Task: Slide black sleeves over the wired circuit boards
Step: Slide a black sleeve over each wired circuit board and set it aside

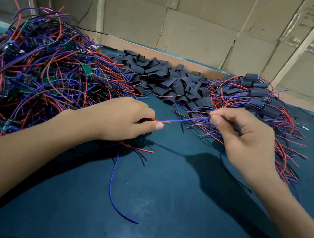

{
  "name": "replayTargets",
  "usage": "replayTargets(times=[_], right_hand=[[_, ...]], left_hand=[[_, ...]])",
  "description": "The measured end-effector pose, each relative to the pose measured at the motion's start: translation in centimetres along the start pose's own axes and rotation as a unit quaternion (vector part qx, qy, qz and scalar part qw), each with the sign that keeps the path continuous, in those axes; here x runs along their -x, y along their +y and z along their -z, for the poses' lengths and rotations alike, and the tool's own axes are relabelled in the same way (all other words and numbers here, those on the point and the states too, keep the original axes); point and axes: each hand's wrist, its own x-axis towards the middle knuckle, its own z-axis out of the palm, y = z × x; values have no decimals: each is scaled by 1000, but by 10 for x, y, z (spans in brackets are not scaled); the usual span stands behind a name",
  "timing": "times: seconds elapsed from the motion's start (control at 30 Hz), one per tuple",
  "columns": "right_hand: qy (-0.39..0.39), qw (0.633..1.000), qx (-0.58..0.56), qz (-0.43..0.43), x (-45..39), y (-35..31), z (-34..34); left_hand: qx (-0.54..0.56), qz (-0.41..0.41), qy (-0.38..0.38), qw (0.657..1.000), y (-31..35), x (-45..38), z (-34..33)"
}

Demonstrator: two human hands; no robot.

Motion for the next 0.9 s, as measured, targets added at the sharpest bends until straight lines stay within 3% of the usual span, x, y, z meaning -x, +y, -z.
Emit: replayTargets(times=[0.27,0.33,0.4,0.5,0.6,0.67,0.77,0.9], right_hand=[[93,995,12,-15,-11,12,26],[57,998,19,-24,-12,14,33],[-35,997,56,-31,-12,15,38],[-170,975,134,-43,-12,11,40],[-244,950,185,-70,-14,5,49],[-235,942,237,-43,-13,-1,52],[-154,933,315,78,-10,-16,41],[-183,963,180,80,4,-25,4]], left_hand=[[10,4,-32,999,-9,2,1],[-4,2,-25,1000,-12,2,-1],[-10,5,-14,1000,-12,2,-3],[-22,20,-1,1000,-15,1,-6],[-25,31,12,999,-17,0,-7],[-25,24,26,999,-17,0,-8],[-43,-20,81,996,-11,3,-8],[-97,-104,183,973,5,5,-1]])
